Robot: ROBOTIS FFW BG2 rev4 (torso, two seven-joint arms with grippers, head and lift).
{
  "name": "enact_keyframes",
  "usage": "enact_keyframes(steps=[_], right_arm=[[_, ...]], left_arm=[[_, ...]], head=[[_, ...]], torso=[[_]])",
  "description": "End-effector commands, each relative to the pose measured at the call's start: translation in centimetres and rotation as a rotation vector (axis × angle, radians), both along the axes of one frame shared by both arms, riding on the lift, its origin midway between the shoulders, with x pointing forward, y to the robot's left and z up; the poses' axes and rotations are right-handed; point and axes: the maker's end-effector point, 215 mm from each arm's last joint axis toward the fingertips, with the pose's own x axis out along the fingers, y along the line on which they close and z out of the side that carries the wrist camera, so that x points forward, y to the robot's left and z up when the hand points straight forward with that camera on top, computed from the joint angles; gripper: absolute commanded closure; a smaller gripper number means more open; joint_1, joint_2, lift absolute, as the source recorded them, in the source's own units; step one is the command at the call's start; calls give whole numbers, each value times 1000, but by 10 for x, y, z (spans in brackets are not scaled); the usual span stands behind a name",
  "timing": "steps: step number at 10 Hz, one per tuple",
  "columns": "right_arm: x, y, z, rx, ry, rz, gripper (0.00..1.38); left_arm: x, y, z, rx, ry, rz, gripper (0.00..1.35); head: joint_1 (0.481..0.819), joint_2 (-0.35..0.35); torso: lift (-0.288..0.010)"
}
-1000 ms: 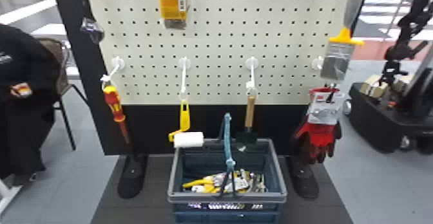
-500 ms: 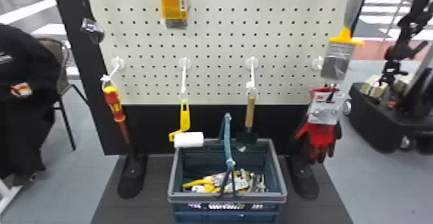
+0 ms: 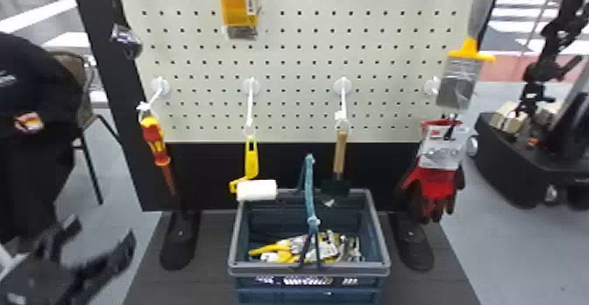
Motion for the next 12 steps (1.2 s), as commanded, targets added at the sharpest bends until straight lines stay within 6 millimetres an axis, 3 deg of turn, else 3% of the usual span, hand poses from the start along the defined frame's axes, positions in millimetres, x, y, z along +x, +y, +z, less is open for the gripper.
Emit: enact_keyframes(steps=[1, 4, 6, 8, 10, 12], right_arm=[[0, 0, 0, -2, -1, 0, 133], [2, 0, 3, -2, -7, 1, 133], [5, 2, 5, -4, -13, 11, 133], [6, 3, 5, -4, -15, 15, 133], [7, 4, 6, -3, -17, 17, 133], [9, 4, 8, -3, -22, 20, 133]], left_arm=[[19, -5, 49, 13, -46, -30, 358], [49, 1, 130, 55, -149, -54, 358], [66, 10, 172, 89, -180, -67, 354], [85, 23, 195, 69, -184, -91, 338], [127, 25, 198, 17, -155, -183, 323], [149, 30, 228, 50, -162, -219, 309]], head=[[549, 0], [549, 0], [549, 0], [549, 0], [549, 0], [549, 0]], torso=[[-100], [-100], [-100], [-100], [-100], [-100]])
